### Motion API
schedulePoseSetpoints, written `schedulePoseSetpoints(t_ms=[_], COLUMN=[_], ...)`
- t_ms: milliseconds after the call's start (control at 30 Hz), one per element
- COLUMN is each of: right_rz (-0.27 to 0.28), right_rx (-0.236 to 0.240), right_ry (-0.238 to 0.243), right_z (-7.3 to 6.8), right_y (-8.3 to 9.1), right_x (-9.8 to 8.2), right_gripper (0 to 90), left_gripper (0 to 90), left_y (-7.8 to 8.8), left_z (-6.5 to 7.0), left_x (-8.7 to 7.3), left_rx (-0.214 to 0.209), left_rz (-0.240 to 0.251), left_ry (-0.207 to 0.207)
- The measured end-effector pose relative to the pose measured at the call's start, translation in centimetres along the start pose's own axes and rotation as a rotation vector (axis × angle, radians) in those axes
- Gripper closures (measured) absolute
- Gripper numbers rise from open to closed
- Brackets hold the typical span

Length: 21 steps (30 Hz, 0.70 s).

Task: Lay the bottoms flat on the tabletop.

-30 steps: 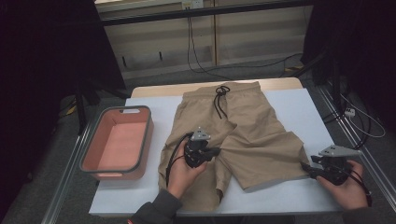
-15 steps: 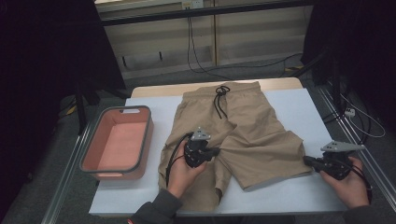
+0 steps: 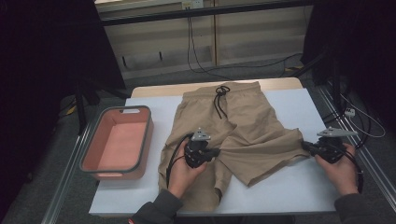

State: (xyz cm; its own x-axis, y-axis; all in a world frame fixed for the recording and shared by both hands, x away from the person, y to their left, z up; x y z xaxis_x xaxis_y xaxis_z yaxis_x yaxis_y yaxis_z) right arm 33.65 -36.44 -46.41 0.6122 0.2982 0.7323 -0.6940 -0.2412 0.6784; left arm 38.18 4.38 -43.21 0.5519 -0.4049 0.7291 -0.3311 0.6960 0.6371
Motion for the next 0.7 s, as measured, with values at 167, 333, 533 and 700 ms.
schedulePoseSetpoints(t_ms=[167, 333, 533, 700], right_rz=[0.003, 0.019, 0.055, 0.101], right_rx=[-0.038, -0.032, -0.03, 0.015], right_ry=[0.036, 0.034, 0.077, 0.106], right_z=[-0.3, -0.7, -1.4, -2.6], right_y=[-0.1, 0.6, 2.3, 3.4], right_x=[0.0, -0.2, 0.0, 0.6], right_gripper=[79.9, 66.5, 53.3, 47.5], left_gripper=[89.3, 89.2, 89.2, 89.2], left_y=[0.0, 0.2, 0.1, 0.1], left_z=[0.0, 0.3, 0.3, 0.4], left_x=[-0.1, 0.0, 0.0, 0.1], left_rx=[-0.008, -0.008, -0.008, -0.013], left_rz=[-0.006, 0.002, -0.005, -0.002], left_ry=[-0.004, -0.011, -0.009, -0.006])
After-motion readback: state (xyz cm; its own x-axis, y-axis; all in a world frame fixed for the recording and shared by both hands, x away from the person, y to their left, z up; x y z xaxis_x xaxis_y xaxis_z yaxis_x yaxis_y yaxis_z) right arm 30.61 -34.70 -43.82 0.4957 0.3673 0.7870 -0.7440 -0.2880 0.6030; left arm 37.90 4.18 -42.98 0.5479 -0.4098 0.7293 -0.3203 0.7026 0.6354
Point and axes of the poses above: each handheld gripper's, and its own axes: y roughly backward along the jaws, x roughly out of its top, z roughly to its right, the point moved 1 cm from there along -y, roughly forward along the jaws, and after that the axes turned 5 degrees about y, right-handed, at the moved point
